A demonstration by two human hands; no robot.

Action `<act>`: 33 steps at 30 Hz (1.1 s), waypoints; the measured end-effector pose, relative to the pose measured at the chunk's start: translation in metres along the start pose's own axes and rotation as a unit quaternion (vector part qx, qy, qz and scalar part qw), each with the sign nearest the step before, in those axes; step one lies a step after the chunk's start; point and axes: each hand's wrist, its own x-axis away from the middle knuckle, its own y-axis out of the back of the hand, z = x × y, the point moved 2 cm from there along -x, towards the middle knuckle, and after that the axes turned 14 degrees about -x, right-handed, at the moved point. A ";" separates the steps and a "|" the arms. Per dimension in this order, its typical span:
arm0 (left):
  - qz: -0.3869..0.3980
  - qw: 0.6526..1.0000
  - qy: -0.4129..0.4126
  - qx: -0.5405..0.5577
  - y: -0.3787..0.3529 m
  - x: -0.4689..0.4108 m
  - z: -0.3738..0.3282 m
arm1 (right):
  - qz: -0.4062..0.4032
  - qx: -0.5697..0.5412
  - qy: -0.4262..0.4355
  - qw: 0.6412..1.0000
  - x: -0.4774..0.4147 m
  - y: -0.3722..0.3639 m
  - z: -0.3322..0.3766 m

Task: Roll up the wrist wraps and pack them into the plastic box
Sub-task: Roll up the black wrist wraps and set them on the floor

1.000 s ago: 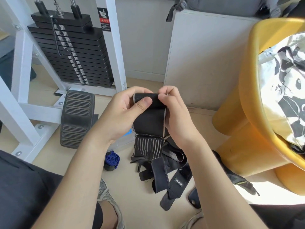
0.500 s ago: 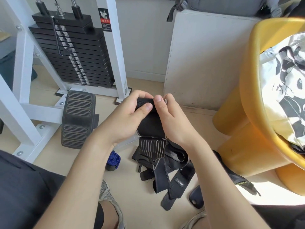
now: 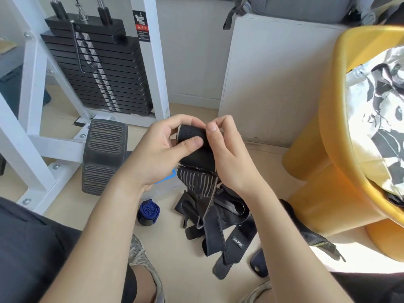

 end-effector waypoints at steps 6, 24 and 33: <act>0.017 0.999 0.036 -0.033 -0.001 -0.001 -0.005 | 0.013 -0.046 0.017 0.999 0.000 0.007 0.002; 0.007 0.997 0.061 0.043 -0.003 0.001 -0.005 | -0.001 -0.031 0.039 0.999 0.001 0.005 0.007; -0.012 0.998 0.032 0.055 -0.006 0.000 -0.001 | 0.003 -0.001 0.070 0.998 -0.001 0.008 0.006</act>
